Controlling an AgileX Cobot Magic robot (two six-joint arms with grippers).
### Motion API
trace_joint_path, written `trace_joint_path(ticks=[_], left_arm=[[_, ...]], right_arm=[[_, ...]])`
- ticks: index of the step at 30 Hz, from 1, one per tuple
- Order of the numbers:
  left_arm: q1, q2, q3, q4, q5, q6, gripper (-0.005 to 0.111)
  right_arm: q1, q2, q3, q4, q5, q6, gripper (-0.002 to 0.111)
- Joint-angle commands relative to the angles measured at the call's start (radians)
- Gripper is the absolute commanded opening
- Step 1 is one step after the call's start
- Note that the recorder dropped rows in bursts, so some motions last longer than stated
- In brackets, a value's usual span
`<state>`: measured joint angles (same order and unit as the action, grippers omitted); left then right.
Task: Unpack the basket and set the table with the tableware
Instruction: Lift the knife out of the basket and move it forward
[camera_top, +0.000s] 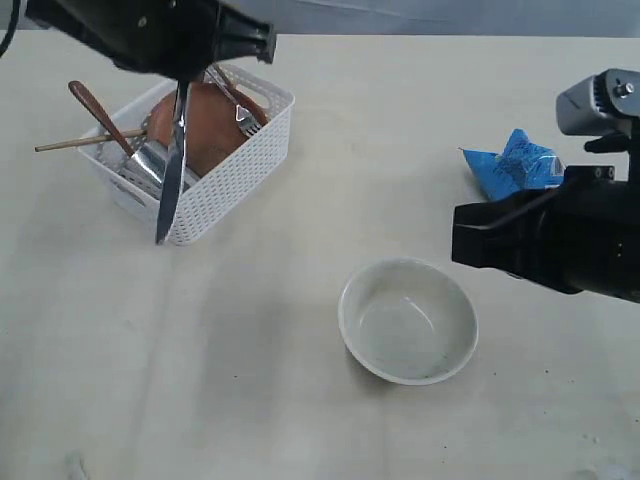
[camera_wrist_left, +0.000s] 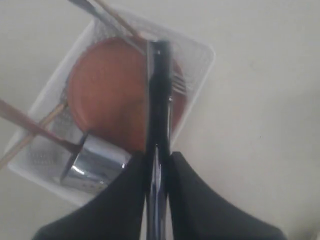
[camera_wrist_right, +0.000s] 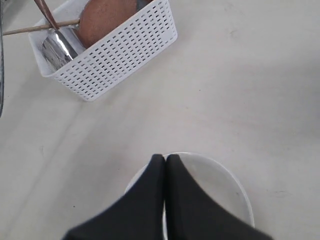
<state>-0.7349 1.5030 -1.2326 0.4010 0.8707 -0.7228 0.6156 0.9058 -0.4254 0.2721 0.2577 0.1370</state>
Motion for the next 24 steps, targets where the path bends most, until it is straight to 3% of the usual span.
trace_joint_path(ticks=[1,5,11,14,24], left_arm=[[-0.042,-0.076,0.115,0.001,-0.011,-0.025,0.0],[-0.09,-0.108,0.184,-0.037,-0.006,-0.025,0.0],[-0.23,-0.091,0.207,-0.076,0.011,-0.079,0.0],[-0.24,-0.045,0.207,-0.088,0.058,-0.082,0.0],[-0.24,0.079,0.207,-0.148,-0.02,-0.126,0.0]], right_arm=[[0.002,-0.006,-0.005,-0.012,-0.004,0.003,0.0],[0.002,-0.006,-0.005,-0.041,-0.022,0.003,0.0],[0.002,-0.006,-0.005,-0.049,-0.047,0.003,0.0],[0.002,-0.006,-0.005,-0.049,-0.047,0.003,0.0],[0.002,-0.006,-0.005,-0.049,-0.043,0.003,0.0]])
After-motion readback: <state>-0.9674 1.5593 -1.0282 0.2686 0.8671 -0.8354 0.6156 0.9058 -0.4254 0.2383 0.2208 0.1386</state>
